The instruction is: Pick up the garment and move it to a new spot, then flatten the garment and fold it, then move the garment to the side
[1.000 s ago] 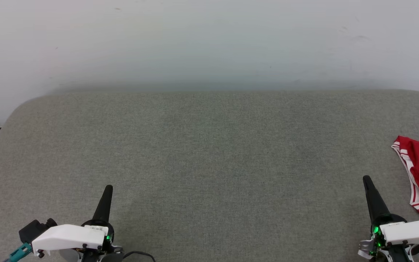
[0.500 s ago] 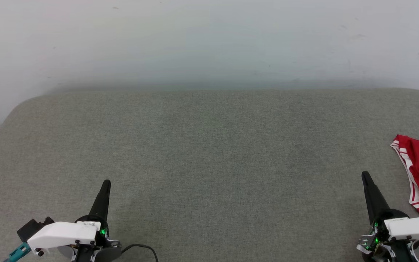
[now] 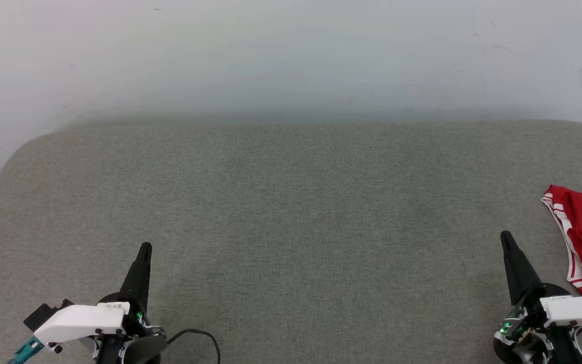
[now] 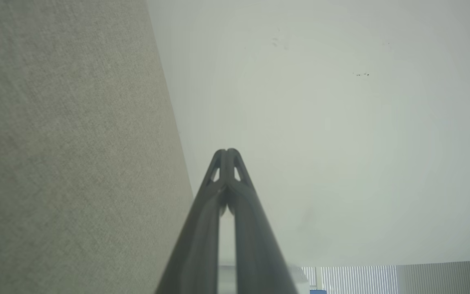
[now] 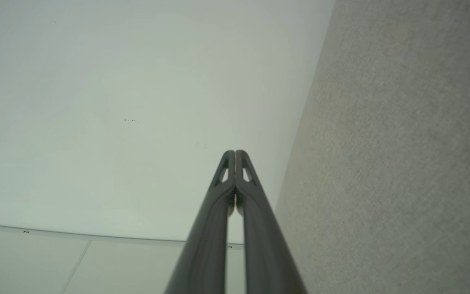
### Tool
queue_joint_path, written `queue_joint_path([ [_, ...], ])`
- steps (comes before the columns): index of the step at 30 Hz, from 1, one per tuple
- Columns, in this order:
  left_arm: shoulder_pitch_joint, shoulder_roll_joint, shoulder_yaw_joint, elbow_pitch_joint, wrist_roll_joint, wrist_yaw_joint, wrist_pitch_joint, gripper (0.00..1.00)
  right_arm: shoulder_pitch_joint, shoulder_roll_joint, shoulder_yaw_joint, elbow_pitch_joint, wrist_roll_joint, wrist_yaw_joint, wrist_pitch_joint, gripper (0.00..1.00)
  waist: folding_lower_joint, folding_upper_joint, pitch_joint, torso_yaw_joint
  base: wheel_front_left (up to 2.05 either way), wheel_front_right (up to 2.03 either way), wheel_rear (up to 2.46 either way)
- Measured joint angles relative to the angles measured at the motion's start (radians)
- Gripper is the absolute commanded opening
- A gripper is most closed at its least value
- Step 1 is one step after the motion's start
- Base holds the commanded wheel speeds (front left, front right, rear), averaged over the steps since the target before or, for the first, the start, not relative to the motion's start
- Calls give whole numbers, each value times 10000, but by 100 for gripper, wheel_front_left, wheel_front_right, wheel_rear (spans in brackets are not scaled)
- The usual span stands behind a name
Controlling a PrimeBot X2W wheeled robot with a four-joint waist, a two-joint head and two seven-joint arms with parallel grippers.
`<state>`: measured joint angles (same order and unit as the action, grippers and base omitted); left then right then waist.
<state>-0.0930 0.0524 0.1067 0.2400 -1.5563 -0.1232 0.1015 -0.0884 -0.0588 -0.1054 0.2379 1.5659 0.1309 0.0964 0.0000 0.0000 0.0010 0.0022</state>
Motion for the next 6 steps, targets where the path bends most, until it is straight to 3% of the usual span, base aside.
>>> queue_joint_path([
  [6, -107, -4, 42, 44, -418, -52, 102, 0, -109, 8, -13, 56, 374, 0, 105, 0, 0, 0, 16, -17, 0, 0, 0],
])
